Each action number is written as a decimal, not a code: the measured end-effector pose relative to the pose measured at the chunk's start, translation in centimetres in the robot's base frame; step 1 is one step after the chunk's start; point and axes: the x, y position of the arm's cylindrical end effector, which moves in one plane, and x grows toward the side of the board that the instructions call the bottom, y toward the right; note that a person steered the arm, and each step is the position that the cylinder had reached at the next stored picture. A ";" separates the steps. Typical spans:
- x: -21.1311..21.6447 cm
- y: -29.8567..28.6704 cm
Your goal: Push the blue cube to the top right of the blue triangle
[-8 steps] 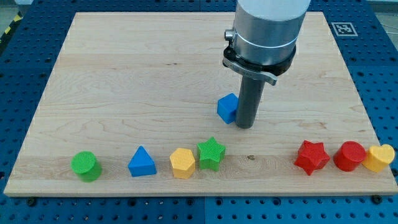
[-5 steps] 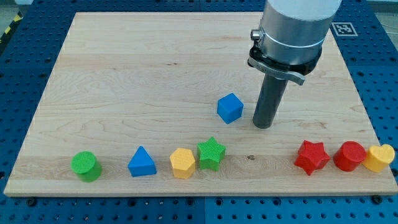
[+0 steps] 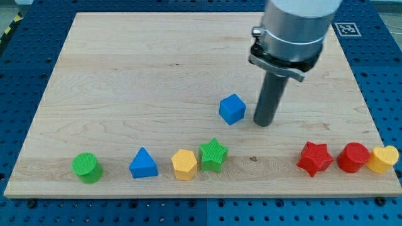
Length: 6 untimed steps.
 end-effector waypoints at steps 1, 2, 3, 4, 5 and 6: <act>-0.8 -1.0; -0.8 -1.1; -0.8 -2.3; -0.8 -2.3; -0.9 -2.3; -0.9 -2.3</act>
